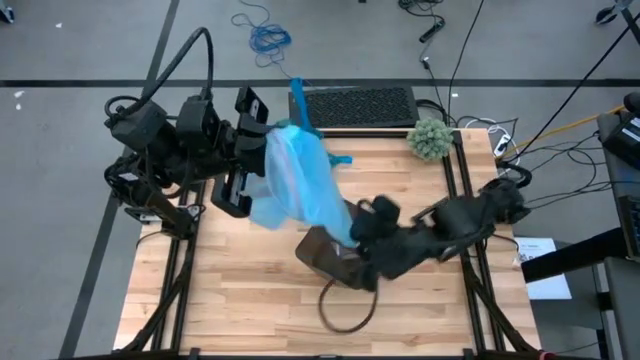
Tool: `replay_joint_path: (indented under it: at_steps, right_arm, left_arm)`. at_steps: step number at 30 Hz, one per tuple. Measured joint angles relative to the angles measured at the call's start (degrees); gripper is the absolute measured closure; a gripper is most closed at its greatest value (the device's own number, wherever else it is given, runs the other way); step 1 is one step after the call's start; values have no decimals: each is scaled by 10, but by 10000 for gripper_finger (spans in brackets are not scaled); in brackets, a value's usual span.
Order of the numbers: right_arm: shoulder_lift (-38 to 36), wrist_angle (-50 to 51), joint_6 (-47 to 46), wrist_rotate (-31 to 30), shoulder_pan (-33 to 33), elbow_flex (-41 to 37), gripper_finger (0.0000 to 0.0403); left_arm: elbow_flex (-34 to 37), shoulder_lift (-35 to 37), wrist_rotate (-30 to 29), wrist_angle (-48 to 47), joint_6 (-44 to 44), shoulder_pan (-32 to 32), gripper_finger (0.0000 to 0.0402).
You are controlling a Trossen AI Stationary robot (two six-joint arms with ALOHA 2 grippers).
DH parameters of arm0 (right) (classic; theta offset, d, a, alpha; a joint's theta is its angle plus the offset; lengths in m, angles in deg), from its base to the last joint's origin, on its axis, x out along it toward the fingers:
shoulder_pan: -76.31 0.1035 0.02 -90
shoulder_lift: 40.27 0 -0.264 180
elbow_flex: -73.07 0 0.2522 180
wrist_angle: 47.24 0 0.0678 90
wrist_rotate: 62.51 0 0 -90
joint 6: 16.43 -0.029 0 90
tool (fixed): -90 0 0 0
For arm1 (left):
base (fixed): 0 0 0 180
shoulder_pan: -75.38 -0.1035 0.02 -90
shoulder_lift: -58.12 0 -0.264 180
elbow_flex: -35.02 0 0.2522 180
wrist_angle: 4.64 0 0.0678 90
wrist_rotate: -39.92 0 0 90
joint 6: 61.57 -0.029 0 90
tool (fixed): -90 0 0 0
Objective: Place trash/remove bag and relplace
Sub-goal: Insert the new trash bag into the trash bin
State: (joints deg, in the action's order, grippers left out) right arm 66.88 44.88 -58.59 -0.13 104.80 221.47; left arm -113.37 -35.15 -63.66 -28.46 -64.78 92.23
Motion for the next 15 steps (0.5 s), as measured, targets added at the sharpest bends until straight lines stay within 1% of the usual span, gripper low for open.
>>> replay_joint_path:
  at_steps: [4,9,15]
  right_arm:
    - [41,-9,-72,-1,12,0,403]
    - [69,-5,-170,-5,27,2,403]
    - [105,7,-261,-1,36,1,403]
  left_arm:
    - [1,-7,5,-6,29,12,401]
    - [2,-11,45,-8,29,31,401]
    - [2,-24,50,-39,31,64,401]
